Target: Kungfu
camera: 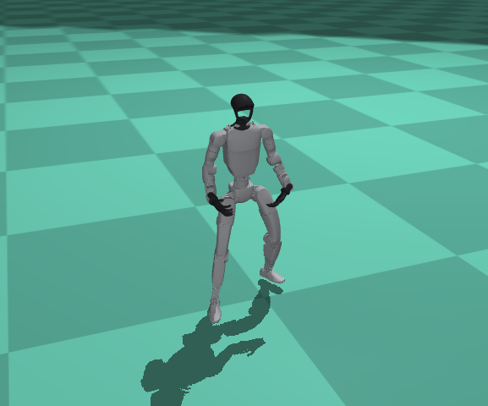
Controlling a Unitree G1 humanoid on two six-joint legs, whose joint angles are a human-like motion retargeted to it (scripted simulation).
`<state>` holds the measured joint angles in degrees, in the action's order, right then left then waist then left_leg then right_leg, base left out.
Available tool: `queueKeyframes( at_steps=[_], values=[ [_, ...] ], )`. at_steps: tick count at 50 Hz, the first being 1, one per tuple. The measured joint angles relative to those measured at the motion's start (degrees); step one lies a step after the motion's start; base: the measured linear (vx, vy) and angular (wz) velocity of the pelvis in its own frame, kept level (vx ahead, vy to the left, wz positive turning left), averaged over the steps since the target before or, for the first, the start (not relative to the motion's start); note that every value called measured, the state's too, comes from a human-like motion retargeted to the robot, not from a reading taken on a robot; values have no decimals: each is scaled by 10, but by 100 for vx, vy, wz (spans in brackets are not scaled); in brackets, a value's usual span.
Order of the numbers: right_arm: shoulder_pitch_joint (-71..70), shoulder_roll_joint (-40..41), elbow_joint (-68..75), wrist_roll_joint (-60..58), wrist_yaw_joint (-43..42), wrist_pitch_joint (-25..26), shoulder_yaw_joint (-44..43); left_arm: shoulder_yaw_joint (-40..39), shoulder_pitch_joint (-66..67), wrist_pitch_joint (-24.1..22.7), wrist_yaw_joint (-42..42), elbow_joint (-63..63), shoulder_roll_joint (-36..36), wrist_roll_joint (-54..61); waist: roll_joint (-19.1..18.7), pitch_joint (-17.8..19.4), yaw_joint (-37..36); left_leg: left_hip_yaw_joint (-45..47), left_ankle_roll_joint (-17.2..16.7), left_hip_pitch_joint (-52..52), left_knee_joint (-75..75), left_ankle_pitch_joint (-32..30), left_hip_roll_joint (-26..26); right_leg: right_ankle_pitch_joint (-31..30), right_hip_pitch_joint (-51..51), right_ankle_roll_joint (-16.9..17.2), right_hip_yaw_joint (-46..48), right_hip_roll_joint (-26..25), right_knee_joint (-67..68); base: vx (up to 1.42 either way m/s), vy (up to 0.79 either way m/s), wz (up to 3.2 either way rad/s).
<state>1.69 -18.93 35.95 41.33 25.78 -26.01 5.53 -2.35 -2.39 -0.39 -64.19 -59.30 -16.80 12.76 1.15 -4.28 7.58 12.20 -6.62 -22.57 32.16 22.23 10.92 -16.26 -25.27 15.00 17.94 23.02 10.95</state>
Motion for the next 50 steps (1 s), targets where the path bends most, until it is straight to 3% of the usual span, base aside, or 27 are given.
queueKeyframes(
  at_steps=[2, 5, 9, 12, 15, 18, 20, 21, 22, 23, 25, 28, 32, 35, 37, 40, 44, 47, 48, 50],
  values=[
    [61, 24, -6, 15, 7, 19, -28, -13, 41, 44, -21, 30, 8, 81, 4, -16, 6, -16, 19, 9, -28, -9, -38, -44, 29, 0, 5, 13, -31, 25, 67, 103],
    [150, 82, -17, 75, 21, 57, -58, -39, 97, 98, -29, 68, 20, 170, 22, -44, -4, -14, 49, 40, -104, -48, -91, 16, 58, -5, -28, 22, -23, 25, 75, 72],
    [245, 172, -24, 210, 66, 162, -86, -81, 176, 118, -9, 123, 27, 235, 31, -97, -42, -11, 62, 59, -202, -101, -96, 168, 42, -49, -139, -95, 50, 24, 33, 29],
    [294, 221, -28, 282, 105, 245, -98, -135, 222, 123, 4, 150, 44, 263, 33, -120, -45, -8, 54, 73, -252, -123, -96, 239, 43, -58, -178, -190, 84, 16, 22, 33],
    [324, 246, -30, 299, 137, 296, -90, -194, 255, 133, 6, 167, 67, 293, 38, -129, -15, -31, 46, 77, -272, -135, -110, 277, 55, -66, -200, -268, 91, 10, 19, 63],
    [337, 246, -26, 285, 157, 321, -78, -229, 272, 146, 3, 163, 86, 300, 61, -134, 15, -47, 42, 84, -280, -141, -144, 272, 74, -56, -205, -301, 47, 11, 11, 63],
    [334, 238, -20, 275, 169, 329, -68, -240, 275, 157, 6, 151, 87, 299, 74, -138, 21, -54, 36, 90, -284, -145, -157, 246, 83, -121, -192, -315, 17, 14, 19, 19],
    [329, 230, -13, 273, 167, 327, -62, -242, 273, 160, 12, 142, 83, 294, 77, -143, 11, -47, 32, 88, -284, -146, -154, 233, 90, -157, -143, -300, 13, 13, 22, -42],
    [323, 220, -6, 270, 165, 323, -57, -241, 269, 163, 20, 133, 77, 285, 81, -149, 1, -41, 28, 85, -285, -148, -153, 229, 94, -171, -109, -286, 12, 11, 22, -59],
    [314, 208, 3, 267, 160, 317, -53, -238, 262, 165, 30, 121, 70, 270, 86, -156, -5, -37, 24, 78, -285, -150, -156, 239, 94, -141, -106, -273, 17, 8, 24, -8],
    [296, 183, 18, 247, 160, 305, -51, -221, 243, 158, 54, 97, 58, 237, 85, -160, 1, -57, 19, 71, -286, -157, -164, 255, 78, -90, -170, -293, 25, 5, 30, 66],
    [267, 124, 47, 169, 181, 274, -59, -171, 197, 127, 115, 51, 45, 198, 62, -148, -21, -70, 23, 64, -290, -165, -160, 259, 65, -60, -159, -280, 32, -5, 39, 31],
    [226, 45, 110, 2, 145, 160, -76, -56, 115, 81, 189, -7, 19, 146, 34, -113, -68, -73, 32, 64, -293, -171, -152, 242, 68, -79, -87, -232, 34, -19, 32, -7],
    [195, 21, 183, -159, 29, 40, -64, 5, 60, 53, 218, -48, -5, 59, 27, -88, -84, -73, 39, 65, -292, -176, -147, 228, 70, -81, -66, -208, 30, -21, 4, -7],
    [176, 23, 230, -261, -62, -1, -55, 33, 30, 32, 244, -75, -15, -15, 22, -67, -88, -75, 43, 70, -292, -178, -142, 221, 72, -69, -74, -202, 30, -24, -4, -12],
    [148, 36, 277, -349, -153, 15, -36, 56, -8, -5, 302, -109, -19, -121, 17, -35, -97, -60, 51, 79, -293, -181, -133, 207, 80, -65, -94, -195, 25, -27, -8, -50],
    [134, 71, 318, -373, -147, 68, -12, 83, -16, -38, 400, -151, 3, -269, 12, -17, -90, -34, 54, 87, -294, -186, -116, 186, 92, -56, -93, -177, 15, -16, -12, -78],
    [128, 102, 343, -387, -192, 112, -12, 94, -5, -38, 440, -174, 30, -372, 18, -12, -103, 16, 54, 94, -295, -182, -104, 174, 90, -52, -121, -173, 18, -14, -15, -143],
    [127, 110, 341, -387, -205, 103, -18, 101, 1, -34, 441, -177, 36, -394, 20, -11, -96, 23, 53, 95, -293, -180, -102, 168, 95, -53, -121, -171, 14, -15, -22, -102],
    [123, 118, 341, -384, -214, 80, -27, 84, 18, 15, 499, -186, 53, -444, 27, -12, -99, 55, 50, 98, -292, -176, -92, 156, 94, -47, -140, -166, 13, -15, -31, -117]
  ],
)
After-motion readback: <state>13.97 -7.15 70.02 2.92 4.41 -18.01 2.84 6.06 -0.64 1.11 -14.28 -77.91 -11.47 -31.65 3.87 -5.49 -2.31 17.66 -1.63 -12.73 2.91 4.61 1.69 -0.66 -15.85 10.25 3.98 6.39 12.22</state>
